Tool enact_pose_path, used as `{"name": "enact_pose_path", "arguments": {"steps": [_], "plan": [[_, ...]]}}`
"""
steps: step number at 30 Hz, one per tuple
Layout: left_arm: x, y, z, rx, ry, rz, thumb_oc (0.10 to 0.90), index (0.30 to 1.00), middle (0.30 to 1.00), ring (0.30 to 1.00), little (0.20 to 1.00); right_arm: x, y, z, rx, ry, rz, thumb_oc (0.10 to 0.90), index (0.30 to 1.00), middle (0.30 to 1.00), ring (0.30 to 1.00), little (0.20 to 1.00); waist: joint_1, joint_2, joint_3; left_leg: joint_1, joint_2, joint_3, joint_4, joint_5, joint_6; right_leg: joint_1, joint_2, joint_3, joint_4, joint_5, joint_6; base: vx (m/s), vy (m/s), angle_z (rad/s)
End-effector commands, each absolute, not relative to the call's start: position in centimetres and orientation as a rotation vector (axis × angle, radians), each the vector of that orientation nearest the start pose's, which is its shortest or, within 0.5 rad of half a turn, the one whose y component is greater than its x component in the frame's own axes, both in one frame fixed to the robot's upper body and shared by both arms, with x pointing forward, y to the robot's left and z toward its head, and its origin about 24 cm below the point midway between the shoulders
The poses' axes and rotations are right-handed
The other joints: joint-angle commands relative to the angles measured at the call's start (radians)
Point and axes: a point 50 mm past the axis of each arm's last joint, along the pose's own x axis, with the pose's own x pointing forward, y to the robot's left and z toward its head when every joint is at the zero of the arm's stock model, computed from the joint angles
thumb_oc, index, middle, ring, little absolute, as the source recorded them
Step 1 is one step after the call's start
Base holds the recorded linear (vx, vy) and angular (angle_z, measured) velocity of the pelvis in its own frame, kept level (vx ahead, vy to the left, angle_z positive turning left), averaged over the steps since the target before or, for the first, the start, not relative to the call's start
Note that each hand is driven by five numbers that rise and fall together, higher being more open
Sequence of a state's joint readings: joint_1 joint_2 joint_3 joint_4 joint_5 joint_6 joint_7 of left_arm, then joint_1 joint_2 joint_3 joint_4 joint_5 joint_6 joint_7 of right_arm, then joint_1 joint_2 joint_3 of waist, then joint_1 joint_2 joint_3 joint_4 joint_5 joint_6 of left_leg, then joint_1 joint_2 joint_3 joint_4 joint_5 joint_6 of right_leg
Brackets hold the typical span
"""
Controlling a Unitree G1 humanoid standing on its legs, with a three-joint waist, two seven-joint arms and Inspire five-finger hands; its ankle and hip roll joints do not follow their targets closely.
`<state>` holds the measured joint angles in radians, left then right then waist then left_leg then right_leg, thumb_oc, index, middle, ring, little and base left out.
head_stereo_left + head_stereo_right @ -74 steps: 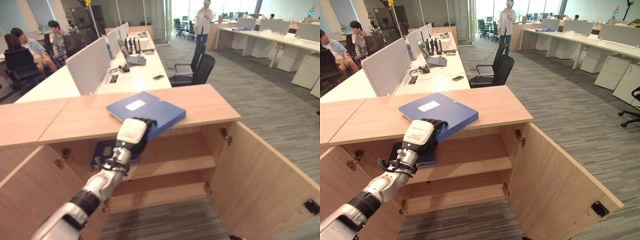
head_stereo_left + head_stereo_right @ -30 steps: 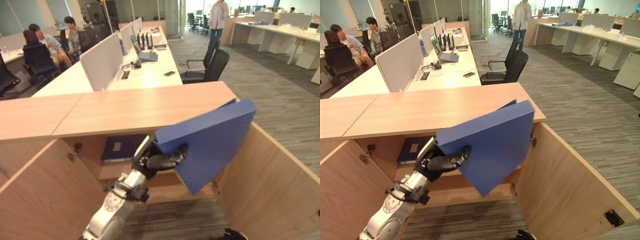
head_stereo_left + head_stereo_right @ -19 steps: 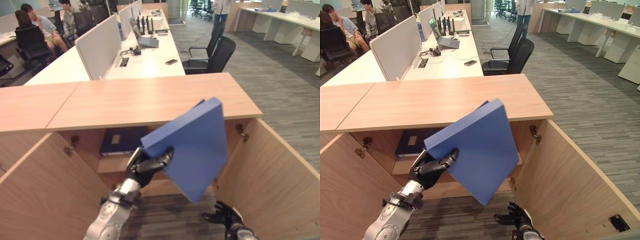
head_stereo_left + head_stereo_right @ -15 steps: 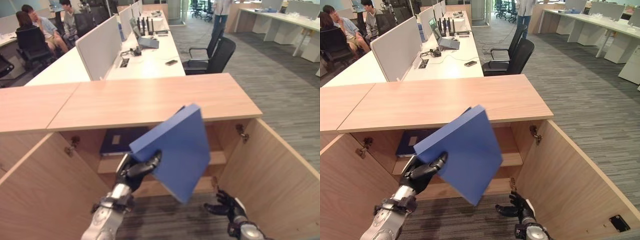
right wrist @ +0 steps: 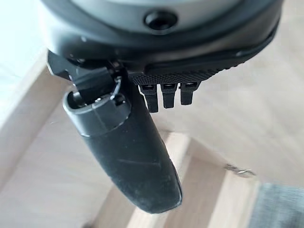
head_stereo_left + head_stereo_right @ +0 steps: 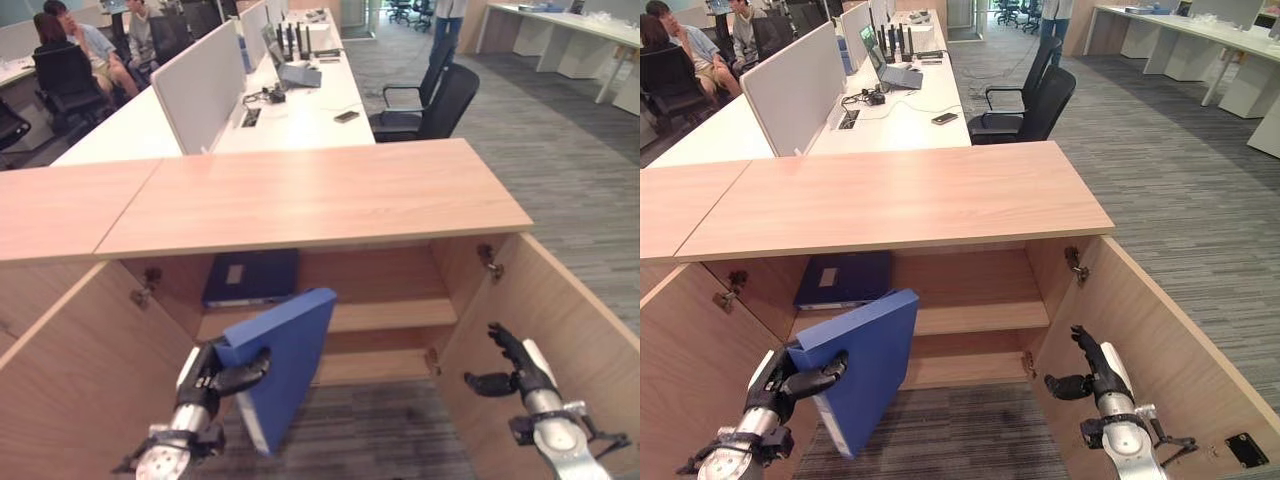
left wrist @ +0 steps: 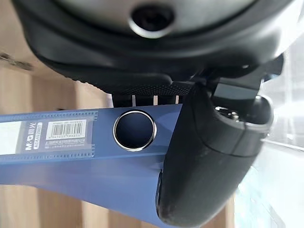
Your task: Put the empty folder in the office cabinet
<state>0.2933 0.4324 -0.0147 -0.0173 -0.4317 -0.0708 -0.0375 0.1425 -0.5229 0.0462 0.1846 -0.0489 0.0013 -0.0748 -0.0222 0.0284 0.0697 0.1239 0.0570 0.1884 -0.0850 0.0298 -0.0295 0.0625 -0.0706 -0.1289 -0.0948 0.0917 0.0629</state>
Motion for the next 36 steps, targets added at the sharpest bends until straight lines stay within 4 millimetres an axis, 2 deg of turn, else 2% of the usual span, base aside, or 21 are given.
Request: {"name": "enact_pose_path", "arguments": {"steps": [1, 7, 12, 14, 18, 24, 25, 33, 36], "plan": [[23.8, 22.1, 8.7, -0.023, -0.19, -0.211, 0.4, 0.3, 0.3, 0.3, 0.3, 26.3, -23.5, 6.2, -0.506, -0.03, 0.082, 0.8, 0.9, 0.9, 0.9, 0.9, 0.007, -0.051, -0.032, 0.041, -0.031, -0.043, -0.002, -0.111, -0.004, 0.038, 0.008, -0.023, 0.008, -0.082, 0.046, 0.0, 0.0, 0.0], [25.4, 19.3, 9.7, -0.125, -0.218, -0.398, 0.4, 0.3, 0.3, 0.3, 0.3, 27.7, -20.1, 5.8, -0.463, -0.017, 0.286, 0.8, 0.9, 0.9, 0.9, 0.9, 0.006, -0.049, -0.045, 0.044, -0.032, -0.039, -0.002, -0.112, -0.005, 0.038, 0.007, -0.021, 0.008, -0.083, 0.046, 0.0, 0.0, 0.0], [25.8, 18.2, 10.1, -0.161, -0.222, -0.474, 0.4, 0.3, 0.3, 0.3, 0.3, 28.0, -19.2, 5.3, -0.404, -0.006, 0.321, 0.8, 0.9, 0.9, 0.9, 0.9, 0.004, -0.047, -0.048, 0.046, -0.032, -0.039, -0.002, -0.111, -0.006, 0.039, 0.007, -0.022, 0.008, -0.083, 0.046, 0.0, 0.0, 0.0], [25.9, 17.3, 10.3, -0.174, -0.212, -0.557, 0.4, 0.3, 0.3, 0.3, 0.3, 28.5, -18.6, 5.6, -0.385, -0.021, 0.34, 0.8, 0.9, 0.9, 0.9, 0.9, 0.002, -0.044, -0.052, 0.048, -0.032, -0.039, -0.002, -0.112, -0.006, 0.04, 0.007, -0.022, 0.008, -0.084, 0.046, 0.01, 0.0, -0.02], [25.7, 16.3, 10.6, -0.146, -0.186, -0.691, 0.4, 0.3, 0.3, 0.3, 0.3, 29.2, -18.2, 7.0, -0.363, -0.077, 0.359, 0.8, 0.9, 0.9, 0.9, 0.9, 0.002, -0.042, -0.055, 0.049, -0.032, -0.039, -0.002, -0.113, -0.006, 0.043, 0.007, -0.023, 0.008, -0.084, 0.049, 0.0, -0.001, -0.01], [25.6, 15.6, 10.9, -0.106, -0.163, -0.8, 0.4, 0.3, 0.3, 0.3, 0.3, 29.7, -17.8, 8.5, -0.308, -0.134, 0.375, 0.8, 0.9, 0.9, 0.9, 0.9, 0.002, -0.042, -0.06, 0.051, -0.032, -0.039, -0.002, -0.113, -0.008, 0.043, 0.006, -0.024, 0.008, -0.085, 0.05, 0.0, 0.0, 0.0], [25.6, 15.2, 11.4, -0.097, -0.16, -0.871, 0.4, 0.3, 0.3, 0.3, 0.3, 30.0, -18.1, 8.9, -0.324, -0.15, 0.37, 0.8, 0.9, 0.9, 0.9, 0.9, 0.001, -0.041, -0.062, 0.051, -0.033, -0.04, -0.002, -0.112, -0.009, 0.045, 0.006, -0.025, 0.008, -0.085, 0.052, 0.0, 0.0, 0.0], [25.2, 14.6, 12.3, -0.1, -0.126, -1.042, 0.4, 0.3, 0.3, 0.3, 0.3, 30.6, -19.2, 9.6, -0.341, -0.156, 0.35, 0.8, 0.9, 0.9, 0.9, 0.9, 0.0, -0.041, -0.065, 0.052, -0.033, -0.041, -0.002, -0.113, -0.01, 0.044, 0.005, -0.025, 0.008, -0.081, 0.056, 0.0, 0.0, 0.0], [25.3, 14.3, 12.7, -0.089, -0.134, -1.065, 0.4, 0.3, 0.3, 0.3, 0.3, 30.8, -18.8, 9.8, -0.293, -0.161, 0.368, 0.8, 0.9, 0.9, 0.9, 0.9, 0.001, -0.044, -0.067, 0.051, -0.033, -0.042, -0.002, -0.112, -0.011, 0.045, 0.006, -0.024, 0.008, -0.08, 0.056, 0.0, 0.0, 0.0]]}}
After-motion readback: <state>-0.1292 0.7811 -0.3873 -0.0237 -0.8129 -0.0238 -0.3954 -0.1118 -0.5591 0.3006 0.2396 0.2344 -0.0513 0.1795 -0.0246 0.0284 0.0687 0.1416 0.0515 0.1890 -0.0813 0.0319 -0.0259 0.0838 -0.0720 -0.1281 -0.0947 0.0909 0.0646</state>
